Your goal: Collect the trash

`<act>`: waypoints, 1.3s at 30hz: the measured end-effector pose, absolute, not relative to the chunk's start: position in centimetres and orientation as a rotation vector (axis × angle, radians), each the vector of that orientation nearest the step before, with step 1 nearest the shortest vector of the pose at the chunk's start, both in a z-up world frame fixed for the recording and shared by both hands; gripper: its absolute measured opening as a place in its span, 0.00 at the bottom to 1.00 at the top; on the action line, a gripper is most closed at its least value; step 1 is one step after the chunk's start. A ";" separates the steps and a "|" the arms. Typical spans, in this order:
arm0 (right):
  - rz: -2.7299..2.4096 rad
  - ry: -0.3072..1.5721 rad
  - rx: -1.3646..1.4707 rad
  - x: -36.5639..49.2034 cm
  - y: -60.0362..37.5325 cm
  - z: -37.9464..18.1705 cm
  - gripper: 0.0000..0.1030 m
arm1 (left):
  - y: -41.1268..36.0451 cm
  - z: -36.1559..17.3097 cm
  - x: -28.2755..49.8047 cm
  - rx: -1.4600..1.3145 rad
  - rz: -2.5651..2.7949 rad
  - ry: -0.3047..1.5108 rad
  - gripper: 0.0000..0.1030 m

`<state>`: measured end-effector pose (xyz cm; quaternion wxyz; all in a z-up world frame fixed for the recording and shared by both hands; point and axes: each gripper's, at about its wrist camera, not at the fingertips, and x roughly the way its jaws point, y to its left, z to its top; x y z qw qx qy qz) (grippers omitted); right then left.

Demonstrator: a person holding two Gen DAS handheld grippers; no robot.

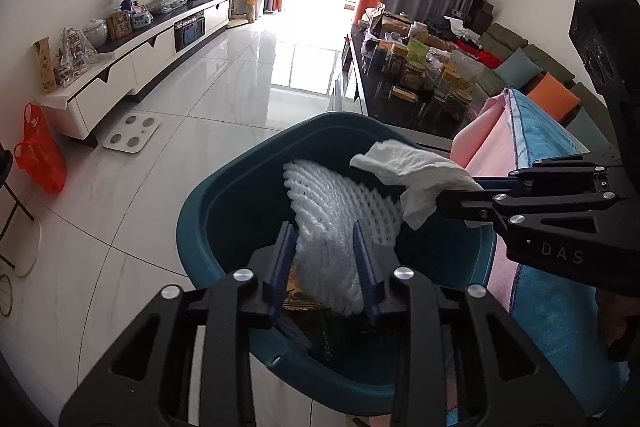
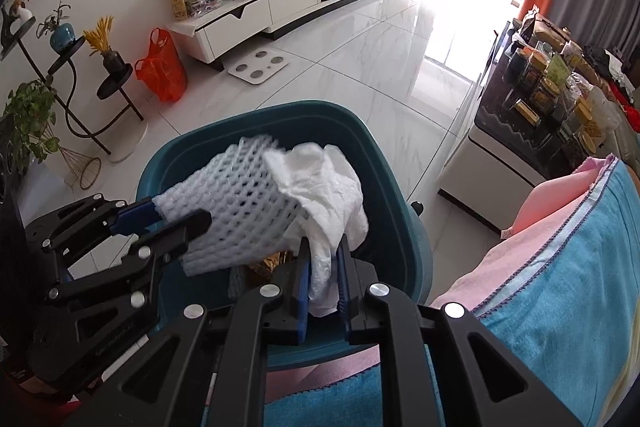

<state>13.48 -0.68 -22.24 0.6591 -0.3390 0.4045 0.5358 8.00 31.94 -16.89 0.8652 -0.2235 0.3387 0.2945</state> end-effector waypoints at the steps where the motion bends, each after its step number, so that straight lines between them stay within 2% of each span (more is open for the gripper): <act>1: 1.215 0.923 -0.767 13.8 -0.7 -22.3 0.15 | 31.9 -16.9 8.1 -0.463 0.627 0.711 0.42; 2: 1.215 0.925 -0.760 13.8 -0.8 -22.3 0.18 | 31.9 -16.9 7.9 -0.465 0.630 0.710 0.49; 3: 1.214 0.922 -0.753 13.9 -0.8 -22.2 0.26 | 32.0 -16.8 7.9 -0.476 0.634 0.703 0.53; 4: 1.217 0.922 -0.749 14.0 -1.0 -22.0 0.33 | 32.0 -16.7 7.7 -0.480 0.634 0.697 0.53; 5: 1.224 0.926 -0.739 14.1 -1.1 -21.9 0.35 | 31.9 -16.5 7.7 -0.477 0.633 0.695 0.53; 8: 1.235 0.930 -0.699 14.5 -1.6 -21.4 0.47 | 32.0 -15.8 7.0 -0.481 0.646 0.669 0.62; 10: 1.239 0.925 -0.673 14.8 -2.2 -20.9 0.48 | 31.7 -15.1 6.1 -0.483 0.660 0.642 0.64; 12: 1.244 0.928 -0.628 15.3 -3.0 -20.2 0.49 | 31.8 -14.3 5.2 -0.488 0.674 0.619 0.72; 14: 1.249 0.918 -0.588 15.7 -4.1 -19.4 0.50 | 32.0 -13.3 4.0 -0.507 0.686 0.585 0.72; 16: 1.254 0.895 -0.543 16.0 -5.4 -18.2 0.57 | 32.0 -12.3 2.9 -0.512 0.707 0.550 0.75; 20: 1.261 0.841 -0.471 16.3 -7.8 -16.3 0.61 | 31.8 -10.0 1.0 -0.491 0.737 0.494 0.82; 22: 1.252 0.816 -0.438 16.5 -9.2 -15.6 0.69 | 31.5 -8.9 0.5 -0.477 0.735 0.472 0.86; 24: 1.240 0.787 -0.417 16.5 -10.5 -14.9 0.70 | 30.8 -7.6 0.3 -0.453 0.732 0.449 0.93; 30: 1.176 0.702 -0.349 16.8 -15.1 -13.0 0.84 | 27.3 -4.0 1.0 -0.383 0.641 0.383 0.94; 35: 1.106 0.643 -0.264 17.3 -20.0 -11.9 0.88 | 23.4 -1.4 2.3 -0.325 0.551 0.345 0.94; 37: 1.076 0.622 -0.236 17.5 -22.0 -11.5 0.93 | 21.8 -0.5 2.8 -0.311 0.525 0.337 0.94; 39: 1.037 0.594 -0.213 17.5 -23.9 -11.1 0.93 | 19.8 0.3 3.4 -0.293 0.488 0.325 0.94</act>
